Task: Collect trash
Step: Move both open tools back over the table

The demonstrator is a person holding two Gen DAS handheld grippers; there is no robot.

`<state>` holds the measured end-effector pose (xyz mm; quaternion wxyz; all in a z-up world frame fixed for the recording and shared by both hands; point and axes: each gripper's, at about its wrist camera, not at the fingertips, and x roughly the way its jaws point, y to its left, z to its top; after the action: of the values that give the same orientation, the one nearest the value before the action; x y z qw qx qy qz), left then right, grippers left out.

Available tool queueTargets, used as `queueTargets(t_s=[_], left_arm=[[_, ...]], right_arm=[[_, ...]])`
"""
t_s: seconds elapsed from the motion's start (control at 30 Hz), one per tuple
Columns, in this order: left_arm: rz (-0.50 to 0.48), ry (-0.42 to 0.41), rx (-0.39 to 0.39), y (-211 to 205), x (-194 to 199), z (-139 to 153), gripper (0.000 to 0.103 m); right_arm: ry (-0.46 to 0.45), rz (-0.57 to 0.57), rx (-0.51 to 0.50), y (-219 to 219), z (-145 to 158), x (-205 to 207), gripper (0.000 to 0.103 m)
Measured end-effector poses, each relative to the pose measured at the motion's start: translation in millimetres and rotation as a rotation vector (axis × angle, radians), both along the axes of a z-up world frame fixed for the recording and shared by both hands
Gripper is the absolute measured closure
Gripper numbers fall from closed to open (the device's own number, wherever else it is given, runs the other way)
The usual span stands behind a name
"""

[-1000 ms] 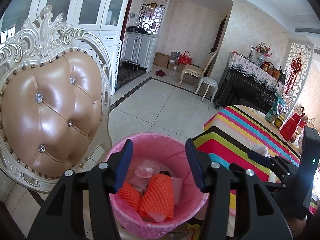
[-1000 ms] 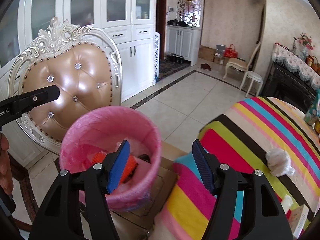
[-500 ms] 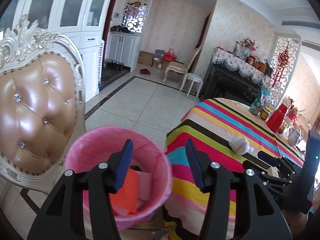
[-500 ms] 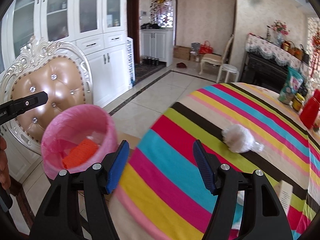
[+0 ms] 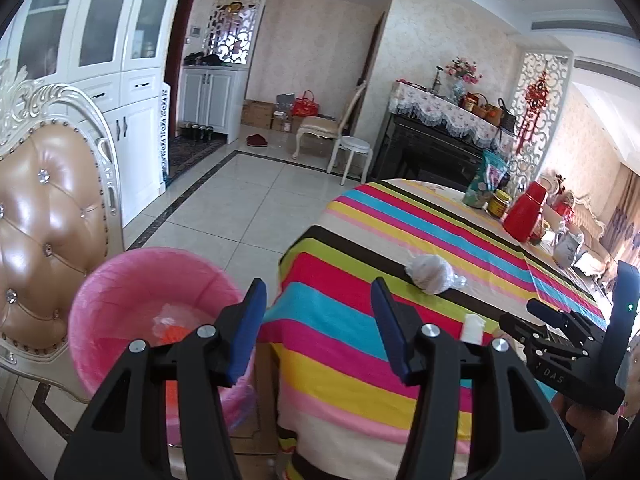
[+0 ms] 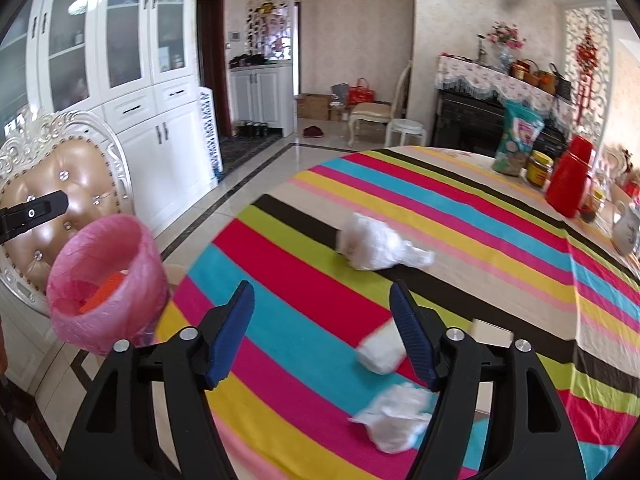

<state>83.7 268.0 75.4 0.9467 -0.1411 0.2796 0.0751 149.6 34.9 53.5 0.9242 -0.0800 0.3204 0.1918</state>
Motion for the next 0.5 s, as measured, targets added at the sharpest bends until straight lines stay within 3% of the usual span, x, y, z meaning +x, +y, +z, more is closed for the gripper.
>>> queueTargets(t_s=[0.5], left_arm=[[-0.098, 0.004, 0.036, -74, 31, 6, 0.05]], right_arm=[[0.037, -0.142, 0.02, -89, -16, 17, 0.034]])
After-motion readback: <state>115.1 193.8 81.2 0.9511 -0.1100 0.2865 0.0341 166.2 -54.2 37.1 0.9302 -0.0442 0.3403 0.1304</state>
